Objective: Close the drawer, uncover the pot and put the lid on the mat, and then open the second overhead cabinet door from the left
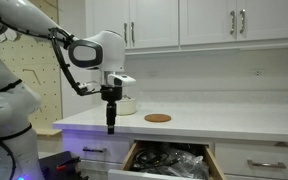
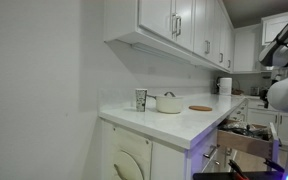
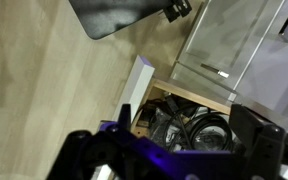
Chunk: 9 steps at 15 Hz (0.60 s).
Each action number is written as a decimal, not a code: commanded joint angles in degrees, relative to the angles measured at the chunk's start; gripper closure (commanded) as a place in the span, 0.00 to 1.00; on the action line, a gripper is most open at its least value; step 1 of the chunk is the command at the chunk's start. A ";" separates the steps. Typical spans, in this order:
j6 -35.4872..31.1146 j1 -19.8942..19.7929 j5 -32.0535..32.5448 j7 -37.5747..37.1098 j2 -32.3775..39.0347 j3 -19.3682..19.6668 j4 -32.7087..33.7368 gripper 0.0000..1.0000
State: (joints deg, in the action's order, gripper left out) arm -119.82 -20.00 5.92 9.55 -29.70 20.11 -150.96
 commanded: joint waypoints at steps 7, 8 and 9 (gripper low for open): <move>-5.64 -4.66 1.23 -4.21 12.90 2.85 6.00 0.00; -5.97 -4.86 1.14 -4.58 14.43 3.17 6.64 0.00; -6.21 -4.96 1.05 -4.73 15.57 3.46 7.16 0.00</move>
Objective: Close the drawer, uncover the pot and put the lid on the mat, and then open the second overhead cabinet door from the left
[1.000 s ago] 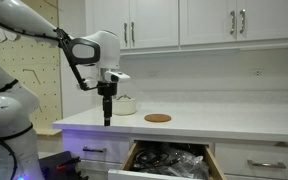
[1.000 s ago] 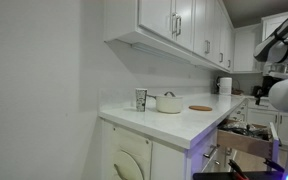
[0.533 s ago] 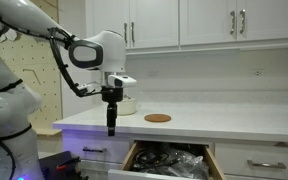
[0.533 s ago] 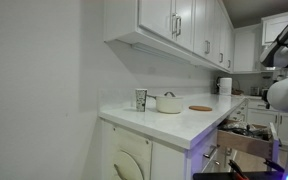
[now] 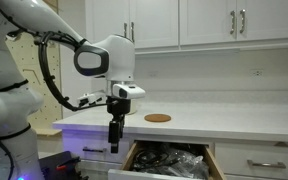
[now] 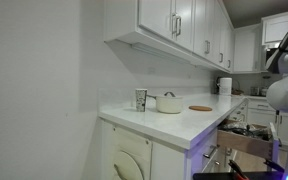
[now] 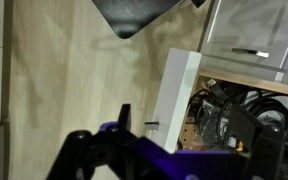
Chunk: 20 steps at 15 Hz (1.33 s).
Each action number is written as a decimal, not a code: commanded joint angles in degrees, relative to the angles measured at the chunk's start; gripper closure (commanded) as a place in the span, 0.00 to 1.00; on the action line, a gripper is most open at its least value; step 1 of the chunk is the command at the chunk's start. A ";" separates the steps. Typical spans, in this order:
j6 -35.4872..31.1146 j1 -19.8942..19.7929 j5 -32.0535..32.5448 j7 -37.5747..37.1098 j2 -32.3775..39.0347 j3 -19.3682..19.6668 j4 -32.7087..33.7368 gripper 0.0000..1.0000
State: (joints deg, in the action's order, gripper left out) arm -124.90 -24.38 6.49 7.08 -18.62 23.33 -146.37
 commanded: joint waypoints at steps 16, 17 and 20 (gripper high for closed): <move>-6.49 -2.91 -1.28 -1.92 19.50 4.62 8.35 0.00; -7.06 -3.05 -1.56 -1.91 19.97 4.72 8.52 0.00; -9.21 -3.37 -2.37 -1.65 22.01 4.96 8.90 0.00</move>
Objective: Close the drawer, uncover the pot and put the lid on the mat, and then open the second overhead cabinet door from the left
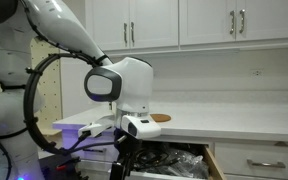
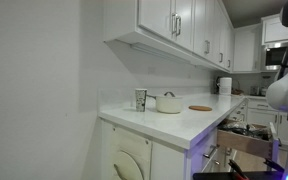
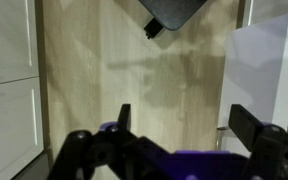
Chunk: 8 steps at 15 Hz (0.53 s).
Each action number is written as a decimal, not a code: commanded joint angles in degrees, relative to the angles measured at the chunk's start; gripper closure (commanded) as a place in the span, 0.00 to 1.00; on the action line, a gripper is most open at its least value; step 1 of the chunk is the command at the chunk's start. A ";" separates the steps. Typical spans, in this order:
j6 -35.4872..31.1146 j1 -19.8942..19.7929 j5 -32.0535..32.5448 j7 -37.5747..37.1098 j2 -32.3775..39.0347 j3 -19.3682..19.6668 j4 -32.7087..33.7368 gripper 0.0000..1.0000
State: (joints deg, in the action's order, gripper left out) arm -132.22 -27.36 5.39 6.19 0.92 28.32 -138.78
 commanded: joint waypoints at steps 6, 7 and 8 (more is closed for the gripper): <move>-5.85 -1.28 -7.40 1.40 6.32 -0.35 1.04 0.00; -6.35 -1.46 -8.77 1.84 6.99 -0.48 1.04 0.00; -6.40 -1.61 -9.79 2.09 7.49 -0.54 1.14 0.00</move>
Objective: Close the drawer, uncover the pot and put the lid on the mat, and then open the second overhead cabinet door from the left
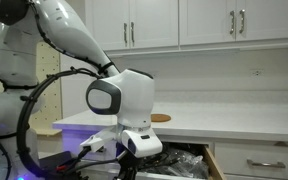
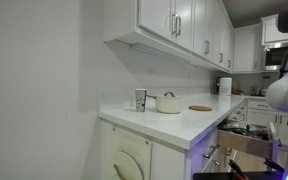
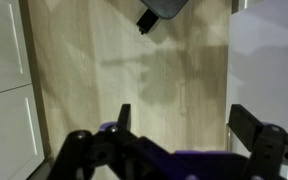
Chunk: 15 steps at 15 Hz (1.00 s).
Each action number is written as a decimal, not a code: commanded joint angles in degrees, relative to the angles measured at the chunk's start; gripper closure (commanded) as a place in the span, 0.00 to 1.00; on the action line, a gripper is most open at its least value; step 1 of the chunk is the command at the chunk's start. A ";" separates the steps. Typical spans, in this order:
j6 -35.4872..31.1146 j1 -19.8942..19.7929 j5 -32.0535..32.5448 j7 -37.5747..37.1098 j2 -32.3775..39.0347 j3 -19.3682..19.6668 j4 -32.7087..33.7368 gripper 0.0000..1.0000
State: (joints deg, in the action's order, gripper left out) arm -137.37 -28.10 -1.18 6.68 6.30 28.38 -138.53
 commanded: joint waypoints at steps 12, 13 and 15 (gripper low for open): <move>-2.39 -6.78 -22.12 19.47 6.20 -2.96 2.10 0.00; -2.51 -7.47 -22.91 20.85 6.56 -3.30 2.35 0.00; -2.65 -8.87 -24.35 23.44 7.04 -4.31 2.52 0.00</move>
State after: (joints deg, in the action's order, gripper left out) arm -139.13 -34.59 -22.87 26.28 12.03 26.20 -137.07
